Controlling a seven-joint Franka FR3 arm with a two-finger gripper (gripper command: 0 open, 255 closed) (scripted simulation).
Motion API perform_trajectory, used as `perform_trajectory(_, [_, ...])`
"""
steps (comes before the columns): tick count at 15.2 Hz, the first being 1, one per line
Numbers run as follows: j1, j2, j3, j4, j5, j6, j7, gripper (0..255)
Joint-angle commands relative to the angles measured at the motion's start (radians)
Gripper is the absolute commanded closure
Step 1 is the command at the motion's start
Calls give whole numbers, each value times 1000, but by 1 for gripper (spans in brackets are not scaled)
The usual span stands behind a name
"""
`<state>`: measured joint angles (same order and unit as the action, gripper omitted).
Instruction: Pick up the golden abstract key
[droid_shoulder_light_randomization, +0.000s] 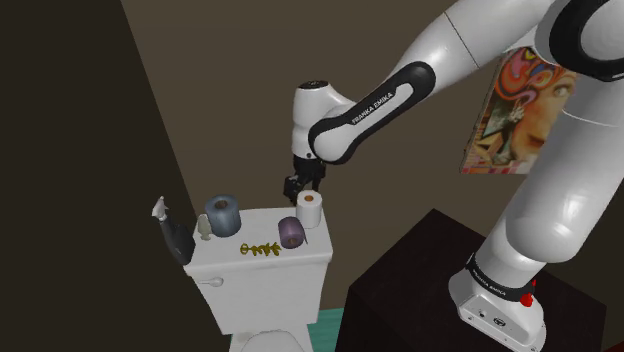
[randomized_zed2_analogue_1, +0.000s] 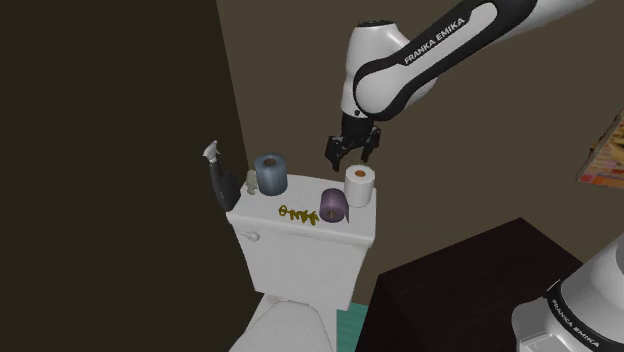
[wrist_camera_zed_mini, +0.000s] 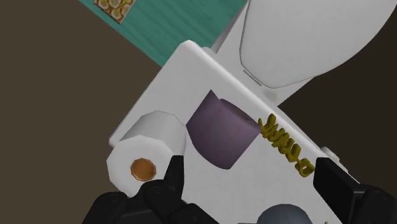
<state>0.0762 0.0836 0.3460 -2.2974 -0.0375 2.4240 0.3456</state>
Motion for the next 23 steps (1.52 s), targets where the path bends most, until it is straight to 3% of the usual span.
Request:
perform_trajectory(1, [14, 80, 1, 45, -42, 25, 45, 0])
perform_trajectory(11, [146, 477, -60, 341, -202, 85, 210, 0])
perform_trajectory(19, [249, 785, -105, 664, -239, 54, 254, 0])
perform_trajectory(23, [257, 830, -115, 685, -246, 78, 257, 0])
